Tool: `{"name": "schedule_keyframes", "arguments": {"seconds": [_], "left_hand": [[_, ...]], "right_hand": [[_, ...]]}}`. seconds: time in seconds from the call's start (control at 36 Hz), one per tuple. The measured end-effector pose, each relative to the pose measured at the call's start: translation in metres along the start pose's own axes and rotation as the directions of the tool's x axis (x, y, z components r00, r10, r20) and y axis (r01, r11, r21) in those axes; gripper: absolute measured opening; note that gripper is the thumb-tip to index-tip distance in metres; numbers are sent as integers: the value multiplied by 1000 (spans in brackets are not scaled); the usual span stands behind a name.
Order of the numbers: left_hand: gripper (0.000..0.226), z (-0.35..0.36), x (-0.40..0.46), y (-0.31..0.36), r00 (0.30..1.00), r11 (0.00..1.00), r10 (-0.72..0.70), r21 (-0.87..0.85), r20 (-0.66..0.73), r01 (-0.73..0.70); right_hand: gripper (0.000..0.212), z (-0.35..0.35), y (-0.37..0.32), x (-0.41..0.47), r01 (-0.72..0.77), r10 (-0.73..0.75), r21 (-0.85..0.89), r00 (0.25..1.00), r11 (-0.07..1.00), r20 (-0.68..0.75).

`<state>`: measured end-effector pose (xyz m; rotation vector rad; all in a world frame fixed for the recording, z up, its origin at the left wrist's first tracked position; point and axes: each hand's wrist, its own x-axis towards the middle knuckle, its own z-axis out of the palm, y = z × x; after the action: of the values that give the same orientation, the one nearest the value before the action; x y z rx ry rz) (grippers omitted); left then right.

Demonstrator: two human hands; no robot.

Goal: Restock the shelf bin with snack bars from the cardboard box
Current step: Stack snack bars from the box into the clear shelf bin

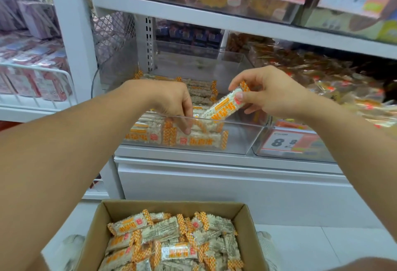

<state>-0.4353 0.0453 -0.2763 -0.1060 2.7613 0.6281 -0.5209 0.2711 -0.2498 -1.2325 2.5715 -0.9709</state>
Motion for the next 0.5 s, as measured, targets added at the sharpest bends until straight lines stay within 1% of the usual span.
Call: {"name": "schedule_keyframes", "arguments": {"seconds": [0.06,0.08,0.11,0.17,0.22,0.42,0.5], "left_hand": [[21,-1,1,0,1000,1000,-7,12,11,7],[21,-1,2,0,1000,1000,-9,12,10,9],[19,0,2,0,1000,1000,-12,8,7,12],[16,1,3,-2,1000,1000,-19,-7,-10,19],[14,2,3,-4,999,999,-31,-21,-34,30],[13,4,4,-6,995,997,-57,-52,-85,53],[11,3,4,-9,990,996,-71,-54,-121,65]], "right_hand": [[10,-3,-2,1,8,-8,-9,1000,1000,-26],[10,-5,-2,2,8,-8,-19,1000,1000,-10],[10,-7,-4,2,-3,4,-23,999,1000,33],[9,-7,-6,1,-40,46,-40,986,998,162],[9,-3,-7,3,-57,81,-103,965,993,249],[12,8,-4,22,-113,155,-157,944,981,292],[14,11,-4,27,-156,192,-141,933,978,305]]}}
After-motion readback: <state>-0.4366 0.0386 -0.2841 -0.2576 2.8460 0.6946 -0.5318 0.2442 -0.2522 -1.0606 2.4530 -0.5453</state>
